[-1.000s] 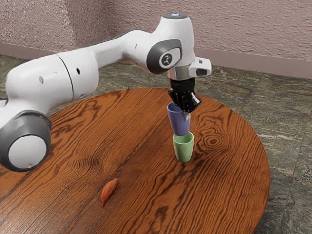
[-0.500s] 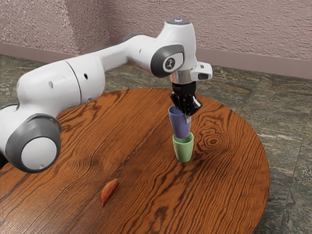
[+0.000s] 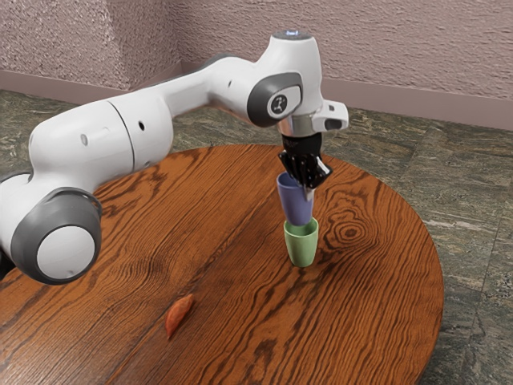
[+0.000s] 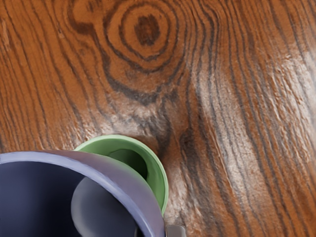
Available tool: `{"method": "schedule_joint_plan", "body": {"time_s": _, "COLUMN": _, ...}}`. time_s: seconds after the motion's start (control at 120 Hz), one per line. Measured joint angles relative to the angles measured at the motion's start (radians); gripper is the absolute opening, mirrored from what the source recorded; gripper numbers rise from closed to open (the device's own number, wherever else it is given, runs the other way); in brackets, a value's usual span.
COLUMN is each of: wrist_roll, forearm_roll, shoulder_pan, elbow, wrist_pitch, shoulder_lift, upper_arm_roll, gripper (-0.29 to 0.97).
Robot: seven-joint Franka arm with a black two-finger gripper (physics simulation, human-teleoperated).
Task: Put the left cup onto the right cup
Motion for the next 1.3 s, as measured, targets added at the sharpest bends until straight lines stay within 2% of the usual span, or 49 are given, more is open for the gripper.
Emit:
{"method": "schedule_joint_plan", "body": {"time_s": 0.7, "wrist_roll": -0.001, "forearm_roll": 0.002, "shoulder_pan": -0.001, "elbow": 0.016, "wrist_pitch": 0.005, "shoulder_lift": 0.058, "upper_arm_roll": -0.001, "gripper": -0.1}}
{"method": "schedule_joint_plan", "body": {"time_s": 0.8, "wrist_roll": -0.001, "forearm_roll": -0.001, "shoulder_pan": -0.003, "elbow": 0.013, "wrist_pitch": 0.005, "shoulder_lift": 0.06, "upper_arm_roll": -0.002, "gripper": 0.0}}
{"method": "schedule_joint_plan", "body": {"time_s": 0.933, "wrist_roll": -0.003, "forearm_roll": -0.007, "shoulder_pan": -0.003, "elbow": 0.011, "wrist_pitch": 0.005, "shoulder_lift": 0.059, "upper_arm_roll": -0.003, "gripper": 0.27}}
{"method": "schedule_joint_plan", "body": {"time_s": 1.033, "wrist_roll": -0.004, "forearm_roll": -0.011, "shoulder_pan": -0.003, "elbow": 0.011, "wrist_pitch": 0.006, "shoulder_lift": 0.058, "upper_arm_roll": -0.003, "gripper": 0.41}}
{"method": "schedule_joint_plan", "body": {"time_s": 1.158, "wrist_roll": -0.004, "forearm_roll": -0.013, "shoulder_pan": -0.004, "elbow": -0.002, "wrist_pitch": 0.005, "shoulder_lift": 0.024, "upper_arm_roll": 0.002, "gripper": 0.52}}
{"method": "schedule_joint_plan", "body": {"time_s": 1.3, "wrist_roll": -0.004, "forearm_roll": -0.015, "shoulder_pan": -0.004, "elbow": -0.096, "wrist_pitch": 0.005, "shoulder_lift": -0.107, "upper_arm_roll": 0.007, "gripper": 0.59}}
